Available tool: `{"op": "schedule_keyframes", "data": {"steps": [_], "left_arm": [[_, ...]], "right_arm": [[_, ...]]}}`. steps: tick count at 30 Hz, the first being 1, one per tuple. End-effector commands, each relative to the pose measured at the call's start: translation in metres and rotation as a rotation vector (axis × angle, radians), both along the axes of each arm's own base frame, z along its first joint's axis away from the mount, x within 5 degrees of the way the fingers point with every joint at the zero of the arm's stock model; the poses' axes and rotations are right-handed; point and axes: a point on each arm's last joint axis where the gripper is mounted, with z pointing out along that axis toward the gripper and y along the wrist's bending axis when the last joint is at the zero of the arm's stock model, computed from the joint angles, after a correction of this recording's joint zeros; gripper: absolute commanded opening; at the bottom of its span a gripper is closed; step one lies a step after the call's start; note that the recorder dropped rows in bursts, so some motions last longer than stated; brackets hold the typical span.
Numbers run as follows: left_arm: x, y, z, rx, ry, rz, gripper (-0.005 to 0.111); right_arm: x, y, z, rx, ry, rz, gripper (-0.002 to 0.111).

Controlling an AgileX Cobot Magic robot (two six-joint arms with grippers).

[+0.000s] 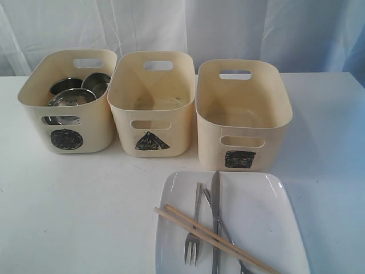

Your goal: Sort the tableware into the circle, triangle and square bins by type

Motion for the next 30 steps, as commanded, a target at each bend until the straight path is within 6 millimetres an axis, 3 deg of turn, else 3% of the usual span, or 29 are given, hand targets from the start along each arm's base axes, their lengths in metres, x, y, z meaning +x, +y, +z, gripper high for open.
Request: {"op": "schedule_keyframes", "data": {"steps": [1, 5, 11, 20, 24, 27, 29, 30], "left_arm": [[0.0, 0.0, -0.001, 0.001, -0.001, -0.004, 0.0], [0.0, 0.0, -0.001, 0.001, -0.001, -0.004, 0.0], [0.0, 0.0, -0.001, 0.001, -0.001, -0.004, 0.0], [0.0, 0.0, -0.001, 0.001, -0.001, -0.004, 0.0], [0.0, 0.0, -0.001, 0.001, -0.001, -0.004, 0.0], [0.0, 0.0, -0.001, 0.001, -0.001, -0.004, 0.0], [0.0, 0.0, -0.001, 0.001, -0.001, -0.004, 0.0], [0.0, 0.0, -0.001, 0.001, -0.001, -0.004, 0.0]], "right_arm": [[0.011, 0.004, 0.009, -0.133, 0.119, 0.019, 0.0], [0.022, 0.009, 0.012, -0.242, 0.252, 0.06, 0.0], [0.042, 0.017, 0.008, -0.26, 0.369, 0.093, 0.0], [0.091, 0.052, -0.025, -0.297, 0.655, 0.314, 0.0], [0.103, 0.061, -0.041, -0.346, 0.753, 0.384, 0.002], [0.111, 0.069, -0.05, -0.358, 0.789, 0.452, 0.017], [0.114, 0.075, -0.053, -0.388, 0.776, 0.522, 0.036], [0.116, 0.078, -0.055, -0.421, 0.765, 0.561, 0.051]]}}
